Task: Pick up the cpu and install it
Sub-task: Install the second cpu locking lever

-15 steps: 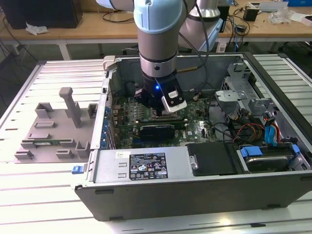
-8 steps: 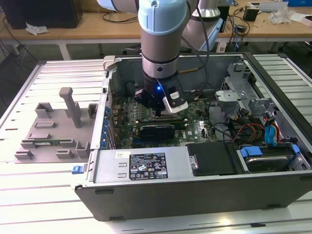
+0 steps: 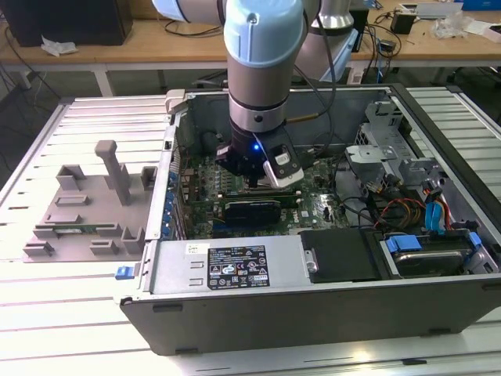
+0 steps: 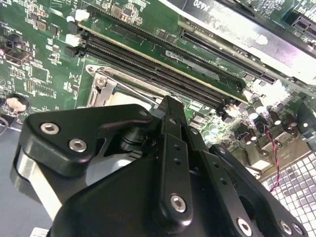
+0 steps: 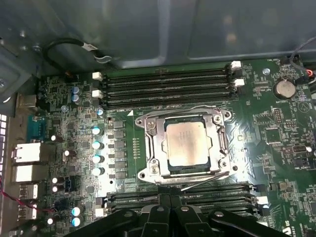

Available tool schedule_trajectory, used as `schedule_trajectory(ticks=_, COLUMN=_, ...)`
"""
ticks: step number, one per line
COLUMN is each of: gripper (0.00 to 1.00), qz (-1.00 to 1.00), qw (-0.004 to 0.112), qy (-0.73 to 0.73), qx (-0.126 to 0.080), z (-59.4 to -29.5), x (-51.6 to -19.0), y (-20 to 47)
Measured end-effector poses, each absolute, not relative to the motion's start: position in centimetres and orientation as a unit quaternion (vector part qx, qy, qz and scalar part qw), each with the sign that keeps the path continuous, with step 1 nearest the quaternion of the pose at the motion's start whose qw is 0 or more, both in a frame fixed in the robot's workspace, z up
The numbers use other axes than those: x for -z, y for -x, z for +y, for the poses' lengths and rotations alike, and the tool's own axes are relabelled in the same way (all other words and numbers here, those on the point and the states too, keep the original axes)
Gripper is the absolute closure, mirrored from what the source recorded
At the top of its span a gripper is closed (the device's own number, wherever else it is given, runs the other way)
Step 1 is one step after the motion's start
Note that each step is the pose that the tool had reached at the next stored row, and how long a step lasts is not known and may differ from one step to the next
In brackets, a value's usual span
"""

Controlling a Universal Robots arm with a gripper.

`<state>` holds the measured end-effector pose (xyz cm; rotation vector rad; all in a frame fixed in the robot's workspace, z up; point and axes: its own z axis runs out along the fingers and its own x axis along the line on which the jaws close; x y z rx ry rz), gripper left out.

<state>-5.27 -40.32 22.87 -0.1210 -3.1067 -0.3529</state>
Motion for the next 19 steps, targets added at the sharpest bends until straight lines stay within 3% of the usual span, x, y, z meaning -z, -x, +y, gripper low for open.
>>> schedule_trajectory(ticks=11, gripper=0.89, qz=-0.993, qw=0.007, qy=0.020, qx=0.118, z=-40.4, x=-22.0, y=5.3)
schedule_trajectory(ticks=19, gripper=0.89, qz=-0.989, qw=0.007, qy=0.019, qx=0.146, z=-41.1, x=-21.2, y=6.0)
